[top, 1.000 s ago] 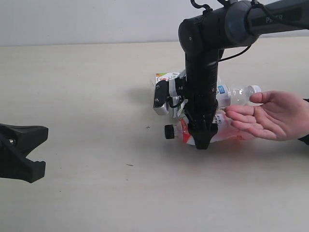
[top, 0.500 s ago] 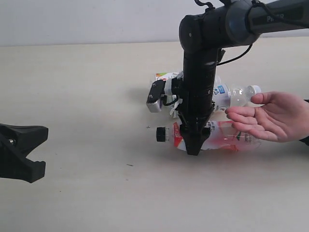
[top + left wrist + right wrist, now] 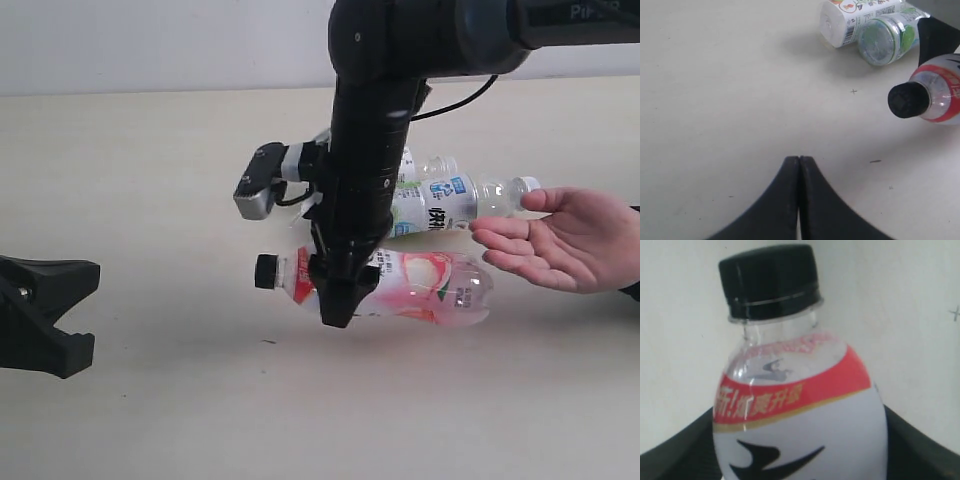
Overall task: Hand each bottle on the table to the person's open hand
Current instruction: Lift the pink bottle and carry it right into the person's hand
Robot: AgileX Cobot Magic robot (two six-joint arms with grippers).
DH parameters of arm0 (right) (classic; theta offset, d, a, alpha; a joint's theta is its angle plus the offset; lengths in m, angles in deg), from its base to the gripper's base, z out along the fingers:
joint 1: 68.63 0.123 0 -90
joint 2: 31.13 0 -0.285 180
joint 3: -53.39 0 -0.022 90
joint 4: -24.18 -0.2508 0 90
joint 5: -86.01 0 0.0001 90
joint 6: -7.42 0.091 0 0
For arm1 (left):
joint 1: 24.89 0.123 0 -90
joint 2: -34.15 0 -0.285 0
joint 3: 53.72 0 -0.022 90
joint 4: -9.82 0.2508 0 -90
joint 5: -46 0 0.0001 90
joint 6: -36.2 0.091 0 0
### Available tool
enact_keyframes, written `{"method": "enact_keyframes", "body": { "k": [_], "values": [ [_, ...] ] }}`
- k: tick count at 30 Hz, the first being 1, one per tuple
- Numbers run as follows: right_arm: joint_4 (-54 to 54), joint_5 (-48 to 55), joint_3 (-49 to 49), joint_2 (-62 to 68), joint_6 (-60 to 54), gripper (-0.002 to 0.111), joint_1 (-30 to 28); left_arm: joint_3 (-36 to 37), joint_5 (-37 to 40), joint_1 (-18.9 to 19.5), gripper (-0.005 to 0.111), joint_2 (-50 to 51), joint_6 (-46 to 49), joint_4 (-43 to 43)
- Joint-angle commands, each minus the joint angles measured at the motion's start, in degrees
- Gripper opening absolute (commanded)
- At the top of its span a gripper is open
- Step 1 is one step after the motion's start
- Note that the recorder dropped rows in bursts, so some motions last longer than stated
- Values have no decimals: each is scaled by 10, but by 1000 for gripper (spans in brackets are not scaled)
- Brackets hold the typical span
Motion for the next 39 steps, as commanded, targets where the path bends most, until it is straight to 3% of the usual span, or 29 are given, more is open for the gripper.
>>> {"method": "enact_keyframes", "body": {
  "k": [1, 5, 12, 22, 34, 39],
  "values": [
    [-8, -1, -1, -22, 114, 0, 6, 3, -5, -2, 0, -4, 1, 1],
    [-13, -7, -1, -39, 222, 0, 6, 3, -5, -2, 0, -4, 1, 1],
    [-4, -22, -1, -86, 307, 0, 6, 3, -5, -2, 0, -4, 1, 1],
    [226, -1, 2, -199, 489, 0, 5, 3, -5, -2, 0, -4, 1, 1],
    [220, -1, -10, -232, 529, 0, -123, 3, -5, -2, 0, -4, 1, 1],
    [204, -1, -58, -232, 529, 0, -133, 3, -5, -2, 0, -4, 1, 1]
  ]
}}
